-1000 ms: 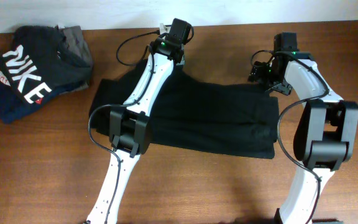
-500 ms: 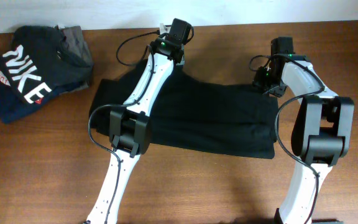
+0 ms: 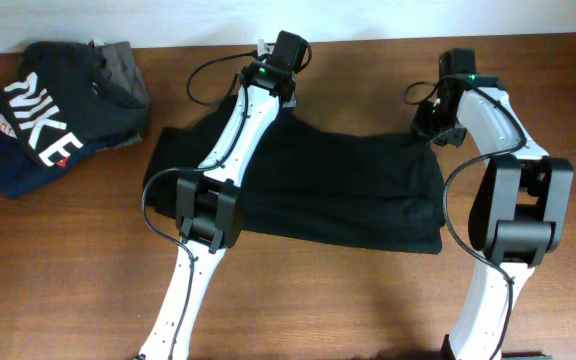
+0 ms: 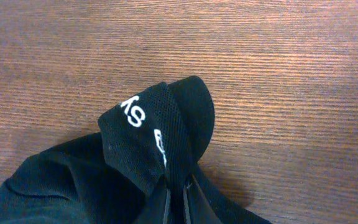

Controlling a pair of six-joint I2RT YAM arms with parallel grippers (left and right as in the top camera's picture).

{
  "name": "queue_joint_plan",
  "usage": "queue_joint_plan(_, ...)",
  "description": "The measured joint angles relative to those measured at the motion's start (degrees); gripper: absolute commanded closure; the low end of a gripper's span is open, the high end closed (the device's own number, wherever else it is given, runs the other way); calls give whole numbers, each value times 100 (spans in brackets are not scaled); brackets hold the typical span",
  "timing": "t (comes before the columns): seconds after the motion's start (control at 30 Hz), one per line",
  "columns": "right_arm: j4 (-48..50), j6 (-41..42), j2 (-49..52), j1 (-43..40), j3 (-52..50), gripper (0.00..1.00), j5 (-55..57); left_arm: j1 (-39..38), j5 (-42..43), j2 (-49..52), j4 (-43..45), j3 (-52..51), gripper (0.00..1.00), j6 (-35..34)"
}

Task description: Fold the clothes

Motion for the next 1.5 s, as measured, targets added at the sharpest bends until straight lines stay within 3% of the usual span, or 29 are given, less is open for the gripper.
queue_joint_plan(0.23,-549,-2,2,0,557,92,0,24,-48,-55,7,0,99,243)
queue_joint_plan(0.57,-892,2,4,0,586,91,15,168,-59,-745,-323,0,99,249)
queue_joint_plan(0.97,-1412,133,2,0,588,93,236,232,-94,-1154,-2404,35,99,269)
queue_joint_plan(1.33,-2116,197,-44,0,597,92,232,511,-90,-1154,-3449,37,99,264)
queue_joint_plan(1.5,-2621,197,-518,0,597,92,229,507,-90,-1154,-3757,37,99,267)
